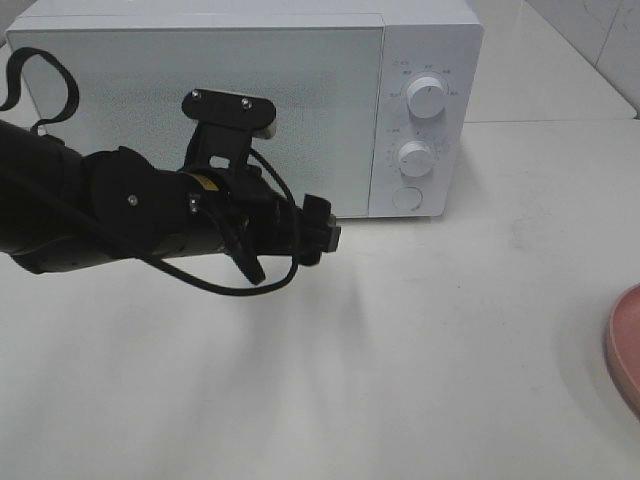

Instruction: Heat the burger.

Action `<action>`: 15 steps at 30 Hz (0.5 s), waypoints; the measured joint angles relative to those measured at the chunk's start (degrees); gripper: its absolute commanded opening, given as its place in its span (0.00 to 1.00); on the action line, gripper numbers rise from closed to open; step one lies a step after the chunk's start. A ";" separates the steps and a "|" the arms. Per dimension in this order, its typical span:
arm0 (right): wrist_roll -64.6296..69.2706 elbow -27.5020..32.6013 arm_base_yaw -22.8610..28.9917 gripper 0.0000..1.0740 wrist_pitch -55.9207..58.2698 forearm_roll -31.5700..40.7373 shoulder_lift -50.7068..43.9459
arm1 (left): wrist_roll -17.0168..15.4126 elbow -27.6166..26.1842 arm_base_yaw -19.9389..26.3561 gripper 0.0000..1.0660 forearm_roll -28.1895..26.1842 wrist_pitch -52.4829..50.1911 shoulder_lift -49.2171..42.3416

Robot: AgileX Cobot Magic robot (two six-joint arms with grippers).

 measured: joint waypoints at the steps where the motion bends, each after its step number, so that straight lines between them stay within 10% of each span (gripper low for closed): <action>1: 0.00 0.00 0.00 0.68 0.00 0.00 0.00 | 0.00 0.52 0.00 0.94 0.00 1.43 -0.34; 15: 0.00 0.00 0.00 0.68 0.00 0.00 0.00 | 0.23 3.55 4.98 0.94 8.82 26.99 -10.14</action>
